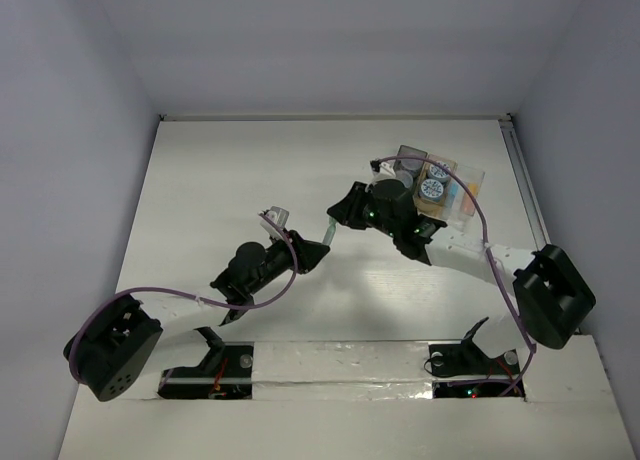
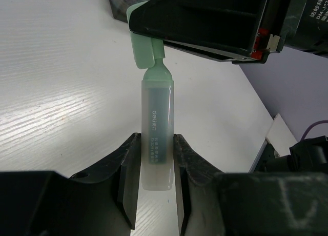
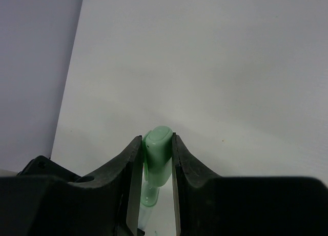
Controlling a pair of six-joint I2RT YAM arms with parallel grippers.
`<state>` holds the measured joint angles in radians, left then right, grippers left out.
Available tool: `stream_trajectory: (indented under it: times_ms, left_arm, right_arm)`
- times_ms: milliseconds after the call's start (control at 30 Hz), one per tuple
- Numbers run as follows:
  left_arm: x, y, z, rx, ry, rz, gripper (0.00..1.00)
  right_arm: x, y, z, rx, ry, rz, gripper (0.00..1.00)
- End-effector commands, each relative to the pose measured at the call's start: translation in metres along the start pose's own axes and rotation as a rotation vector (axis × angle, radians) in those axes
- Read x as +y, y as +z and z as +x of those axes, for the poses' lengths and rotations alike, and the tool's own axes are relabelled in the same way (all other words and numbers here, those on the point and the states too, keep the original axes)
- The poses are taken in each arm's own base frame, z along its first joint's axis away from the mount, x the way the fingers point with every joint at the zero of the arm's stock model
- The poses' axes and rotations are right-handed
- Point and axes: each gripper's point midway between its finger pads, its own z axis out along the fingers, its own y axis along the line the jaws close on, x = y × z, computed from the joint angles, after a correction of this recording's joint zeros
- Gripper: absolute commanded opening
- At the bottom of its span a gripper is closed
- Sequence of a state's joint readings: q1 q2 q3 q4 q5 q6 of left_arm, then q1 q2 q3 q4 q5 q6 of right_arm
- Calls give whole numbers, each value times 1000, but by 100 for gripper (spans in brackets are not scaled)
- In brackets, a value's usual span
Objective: Sort the stationery into containers
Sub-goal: Close the pen cap on the pen.
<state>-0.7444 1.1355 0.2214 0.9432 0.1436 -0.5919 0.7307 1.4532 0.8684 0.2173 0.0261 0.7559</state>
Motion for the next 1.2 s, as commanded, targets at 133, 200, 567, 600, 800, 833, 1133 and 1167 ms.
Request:
stream_trajectory:
  times_ms: [133, 200, 567, 600, 800, 833, 1133, 1167]
  left_arm:
    - [-14, 4, -31, -101, 24, 27, 0]
    - [-13, 5, -33, -109, 22, 18, 0]
    - [-14, 7, -59, -207, 34, -11, 0]
    - [-14, 7, -59, -210, 36, -9, 0]
    - [-24, 9, -66, -234, 53, 24, 0]
    - [-27, 9, -65, -230, 54, 31, 0]
    - [-29, 9, -69, -237, 65, 31, 0]
    - [-29, 9, -70, -239, 66, 32, 0]
  right_arm:
    - [21, -4, -5, -50, 8, -67, 0]
    - [25, -6, -5, -59, 18, -75, 0]
    - [29, -11, 13, -51, 44, -83, 0]
    - [32, -11, 18, -41, 42, -89, 0]
    - [23, -2, 33, 4, 52, -72, 0]
    - [24, -2, 33, 8, 51, -77, 0]
    - [22, -3, 40, 21, 39, -73, 0]
    - [22, -3, 39, 19, 34, -70, 0]
